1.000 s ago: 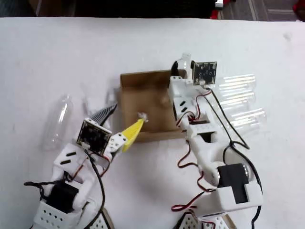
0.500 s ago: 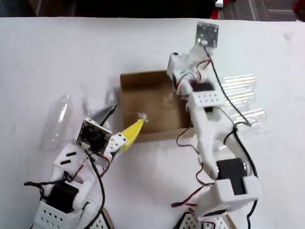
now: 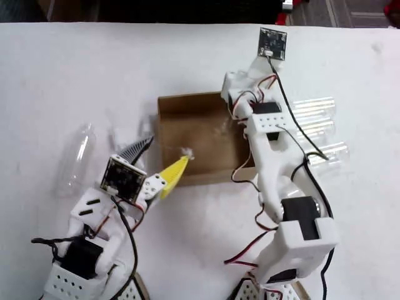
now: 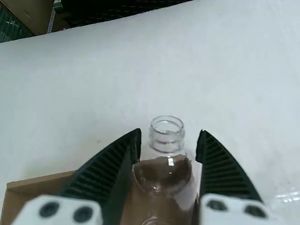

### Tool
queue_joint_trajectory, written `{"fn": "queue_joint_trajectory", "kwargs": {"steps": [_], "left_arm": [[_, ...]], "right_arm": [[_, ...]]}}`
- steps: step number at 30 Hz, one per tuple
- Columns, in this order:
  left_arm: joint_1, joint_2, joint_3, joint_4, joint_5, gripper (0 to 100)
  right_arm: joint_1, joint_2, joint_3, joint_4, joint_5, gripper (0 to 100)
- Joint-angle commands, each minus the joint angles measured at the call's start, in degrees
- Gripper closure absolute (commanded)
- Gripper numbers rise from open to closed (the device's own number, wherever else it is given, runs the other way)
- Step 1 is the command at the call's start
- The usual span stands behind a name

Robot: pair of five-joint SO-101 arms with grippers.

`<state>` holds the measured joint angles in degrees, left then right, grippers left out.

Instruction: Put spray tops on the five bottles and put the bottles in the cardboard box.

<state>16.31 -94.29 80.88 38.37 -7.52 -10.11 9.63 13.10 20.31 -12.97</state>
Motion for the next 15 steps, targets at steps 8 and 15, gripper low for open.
{"fn": "queue_joint_trajectory", "kwargs": {"steps": [8, 15], "left_arm": [[0.57, -0.75, -0.53, -1.41, -0.79, 74], [0.57, -0.75, -0.53, -1.41, -0.79, 74]], "right_arm": [[0.84, 0.31, -3.08, -4.53, 0.00, 83.3], [2.15, 4.35, -6.68, -4.09, 0.00, 83.6]]}}
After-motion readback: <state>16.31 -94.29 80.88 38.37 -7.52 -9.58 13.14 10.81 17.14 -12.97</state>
